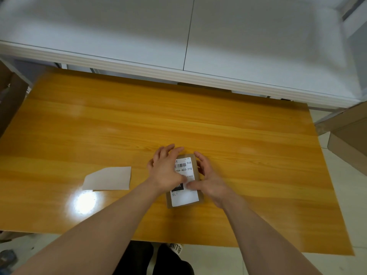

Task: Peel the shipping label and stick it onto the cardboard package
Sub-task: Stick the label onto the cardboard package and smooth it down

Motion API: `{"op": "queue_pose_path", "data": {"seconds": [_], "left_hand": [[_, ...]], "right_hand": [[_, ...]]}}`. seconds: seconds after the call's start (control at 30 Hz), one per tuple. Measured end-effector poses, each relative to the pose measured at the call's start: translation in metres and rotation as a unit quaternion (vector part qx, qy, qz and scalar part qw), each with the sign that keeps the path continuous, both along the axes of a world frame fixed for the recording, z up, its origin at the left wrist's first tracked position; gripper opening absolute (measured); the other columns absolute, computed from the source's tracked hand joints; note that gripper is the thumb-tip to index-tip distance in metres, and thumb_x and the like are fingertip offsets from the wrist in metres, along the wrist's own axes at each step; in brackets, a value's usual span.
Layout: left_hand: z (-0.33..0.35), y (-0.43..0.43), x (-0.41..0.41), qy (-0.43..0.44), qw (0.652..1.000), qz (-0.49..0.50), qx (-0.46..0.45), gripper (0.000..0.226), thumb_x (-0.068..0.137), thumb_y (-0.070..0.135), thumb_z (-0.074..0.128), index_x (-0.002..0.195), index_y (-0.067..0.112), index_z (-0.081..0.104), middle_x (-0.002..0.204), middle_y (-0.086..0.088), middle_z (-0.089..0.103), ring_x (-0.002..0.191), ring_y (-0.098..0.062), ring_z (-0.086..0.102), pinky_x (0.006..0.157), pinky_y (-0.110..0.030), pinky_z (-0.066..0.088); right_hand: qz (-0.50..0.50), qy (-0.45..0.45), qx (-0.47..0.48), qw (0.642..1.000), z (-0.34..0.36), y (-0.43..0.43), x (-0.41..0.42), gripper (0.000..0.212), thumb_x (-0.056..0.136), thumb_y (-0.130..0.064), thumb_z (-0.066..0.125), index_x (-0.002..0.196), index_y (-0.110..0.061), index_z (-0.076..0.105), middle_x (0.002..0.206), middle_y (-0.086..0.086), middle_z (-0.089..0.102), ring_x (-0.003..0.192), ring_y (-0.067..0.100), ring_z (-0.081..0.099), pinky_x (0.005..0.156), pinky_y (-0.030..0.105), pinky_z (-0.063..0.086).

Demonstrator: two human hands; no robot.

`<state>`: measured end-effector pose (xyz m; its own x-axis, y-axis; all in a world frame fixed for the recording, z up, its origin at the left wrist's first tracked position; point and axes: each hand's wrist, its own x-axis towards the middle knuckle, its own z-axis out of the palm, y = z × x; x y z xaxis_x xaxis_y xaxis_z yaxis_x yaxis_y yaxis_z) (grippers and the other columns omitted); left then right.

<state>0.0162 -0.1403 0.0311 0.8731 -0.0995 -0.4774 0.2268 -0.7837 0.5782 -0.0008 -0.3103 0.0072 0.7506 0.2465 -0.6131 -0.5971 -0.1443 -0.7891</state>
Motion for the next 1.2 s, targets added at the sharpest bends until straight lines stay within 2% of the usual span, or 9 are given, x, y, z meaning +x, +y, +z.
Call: {"op": "queue_pose_path", "data": {"seconds": [0.1, 0.2, 0.33, 0.43, 0.53, 0.7, 0.87, 1.03, 1.2], "left_hand": [[-0.001, -0.002, 0.001, 0.024, 0.999, -0.046, -0.005, 0.104, 0.071, 0.030, 0.081, 0.156, 0.037, 0.021, 0.164, 0.004, 0.023, 0.154, -0.020, 0.005, 0.118, -0.052, 0.010], [-0.003, -0.006, 0.004, 0.027, 0.999, -0.013, -0.022, 0.097, 0.070, 0.025, 0.081, 0.153, 0.035, 0.031, 0.154, 0.003, 0.037, 0.148, -0.023, 0.020, 0.115, -0.049, 0.017], [-0.006, -0.011, 0.008, 0.013, 0.997, 0.060, -0.043, 0.078, 0.069, 0.019, 0.079, 0.140, 0.035, 0.049, 0.140, 0.005, 0.050, 0.137, -0.020, 0.033, 0.109, -0.044, 0.023], [-0.007, -0.017, 0.009, 0.005, 0.991, 0.119, -0.061, 0.064, 0.070, 0.016, 0.075, 0.129, 0.036, 0.058, 0.133, 0.009, 0.057, 0.132, -0.017, 0.038, 0.108, -0.042, 0.025], [-0.010, -0.022, 0.012, 0.007, 0.983, 0.170, -0.070, 0.050, 0.075, 0.017, 0.071, 0.120, 0.037, 0.064, 0.127, 0.013, 0.062, 0.130, -0.016, 0.043, 0.110, -0.042, 0.025], [-0.014, -0.030, 0.019, 0.011, 0.970, 0.235, -0.068, 0.022, 0.077, 0.025, 0.065, 0.095, 0.040, 0.066, 0.106, 0.018, 0.068, 0.121, -0.017, 0.053, 0.106, -0.043, 0.030], [-0.015, -0.033, 0.025, 0.023, 0.966, 0.253, -0.045, 0.010, 0.076, 0.035, 0.066, 0.086, 0.036, 0.066, 0.098, 0.014, 0.069, 0.117, -0.019, 0.054, 0.102, -0.044, 0.032], [-0.012, -0.036, 0.030, 0.039, 0.958, 0.281, -0.041, 0.008, 0.079, 0.034, 0.063, 0.083, 0.031, 0.069, 0.095, 0.011, 0.070, 0.113, -0.021, 0.055, 0.098, -0.045, 0.033], [-0.008, -0.031, 0.032, 0.072, 0.940, 0.322, -0.084, 0.008, 0.076, 0.035, 0.068, 0.081, 0.029, 0.069, 0.090, 0.006, 0.073, 0.099, -0.025, 0.064, 0.100, -0.048, 0.039]], "right_hand": [[0.004, -0.001, 0.020, 1.000, 0.004, 0.002, -0.002, 0.108, 0.069, 0.008, 0.079, 0.146, -0.051, 0.030, 0.148, -0.003, 0.046, 0.126, 0.014, 0.052, 0.089, 0.036, 0.059], [-0.009, -0.003, 0.021, 1.000, 0.006, 0.004, -0.002, 0.104, 0.073, 0.015, 0.072, 0.149, -0.044, 0.032, 0.143, -0.001, 0.051, 0.111, 0.007, 0.060, 0.073, 0.025, 0.059], [-0.049, -0.005, 0.023, 0.999, 0.001, 0.007, -0.003, 0.090, 0.078, 0.009, 0.069, 0.144, -0.044, 0.040, 0.139, -0.001, 0.056, 0.115, 0.018, 0.062, 0.076, 0.032, 0.059], [-0.089, -0.005, 0.019, 0.996, -0.002, 0.012, 0.000, 0.072, 0.084, 0.004, 0.066, 0.137, -0.041, 0.047, 0.127, 0.004, 0.064, 0.105, 0.024, 0.069, 0.075, 0.038, 0.061], [-0.127, -0.010, -0.001, 0.992, -0.003, 0.019, 0.005, 0.052, 0.089, -0.004, 0.065, 0.128, -0.038, 0.054, 0.118, 0.007, 0.069, 0.095, 0.028, 0.073, 0.066, 0.036, 0.060], [-0.177, -0.020, -0.032, 0.984, -0.008, 0.029, 0.011, 0.024, 0.094, -0.017, 0.066, 0.111, -0.033, 0.061, 0.109, 0.010, 0.074, 0.087, 0.029, 0.071, 0.072, 0.043, 0.058], [-0.181, -0.015, -0.051, 0.982, -0.010, 0.032, 0.012, 0.016, 0.094, -0.028, 0.067, 0.098, -0.043, 0.061, 0.107, 0.007, 0.073, 0.099, 0.039, 0.071, 0.079, 0.058, 0.058], [-0.185, -0.019, -0.057, 0.981, -0.010, 0.036, 0.015, 0.018, 0.096, -0.029, 0.063, 0.091, -0.046, 0.060, 0.109, 0.013, 0.072, 0.088, 0.034, 0.070, 0.073, 0.049, 0.058], [-0.144, -0.026, -0.087, 0.985, -0.003, 0.027, 0.018, 0.021, 0.091, -0.042, 0.068, 0.108, -0.050, 0.059, 0.119, 0.005, 0.067, 0.103, 0.029, 0.070, 0.084, 0.052, 0.060]]}}
